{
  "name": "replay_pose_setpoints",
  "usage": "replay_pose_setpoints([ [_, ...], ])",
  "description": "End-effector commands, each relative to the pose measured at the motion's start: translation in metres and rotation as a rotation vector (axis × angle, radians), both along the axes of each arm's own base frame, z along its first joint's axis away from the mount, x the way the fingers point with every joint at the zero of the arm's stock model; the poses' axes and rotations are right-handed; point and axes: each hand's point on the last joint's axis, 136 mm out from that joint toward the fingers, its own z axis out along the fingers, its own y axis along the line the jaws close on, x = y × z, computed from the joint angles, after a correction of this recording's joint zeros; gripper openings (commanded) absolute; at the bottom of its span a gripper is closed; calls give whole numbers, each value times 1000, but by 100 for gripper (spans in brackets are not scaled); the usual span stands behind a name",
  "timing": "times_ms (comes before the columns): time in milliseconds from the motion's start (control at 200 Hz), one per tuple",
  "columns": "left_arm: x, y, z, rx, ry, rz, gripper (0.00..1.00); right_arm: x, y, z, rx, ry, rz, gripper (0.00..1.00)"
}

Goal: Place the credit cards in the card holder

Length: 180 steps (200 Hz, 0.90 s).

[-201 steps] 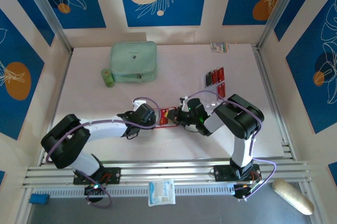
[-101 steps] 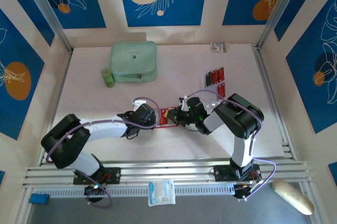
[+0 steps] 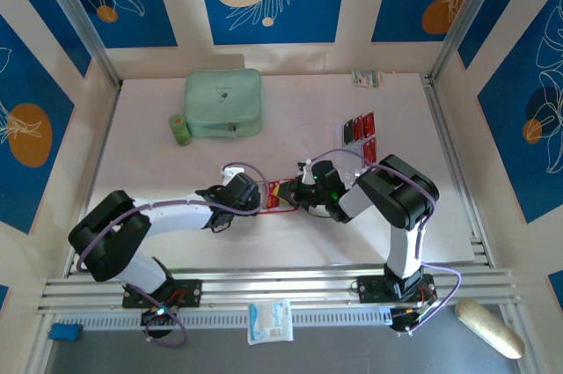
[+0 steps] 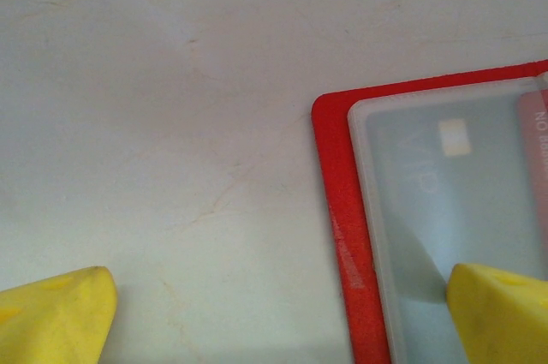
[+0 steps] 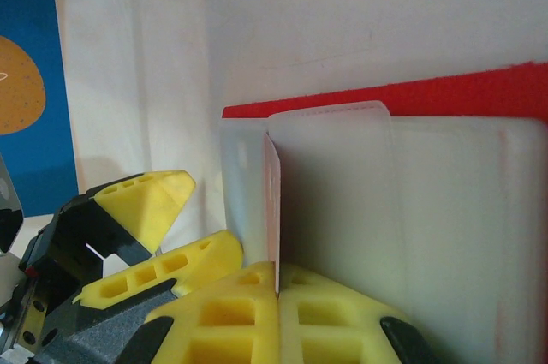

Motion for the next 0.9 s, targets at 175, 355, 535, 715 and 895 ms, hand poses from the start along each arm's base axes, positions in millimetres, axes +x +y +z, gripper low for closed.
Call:
replay_pose_setpoints([
  [175, -12, 22, -11, 84, 46, 16, 98, -24, -2, -44, -109, 157, 66, 0],
  [355, -10, 18, -7, 72, 41, 12, 98, -22, -11, -32, -141, 139, 90, 41],
  [535, -4, 15, 7, 48, 16, 9, 98, -14, -20, -3, -256, 61, 137, 50],
  [715, 5, 22, 21, 32, -9, 32, 99, -6, -19, 16, -337, 8, 186, 49],
  [895, 8, 36, 15, 35, 16, 68, 99, 0, -13, 17, -371, -9, 208, 37],
])
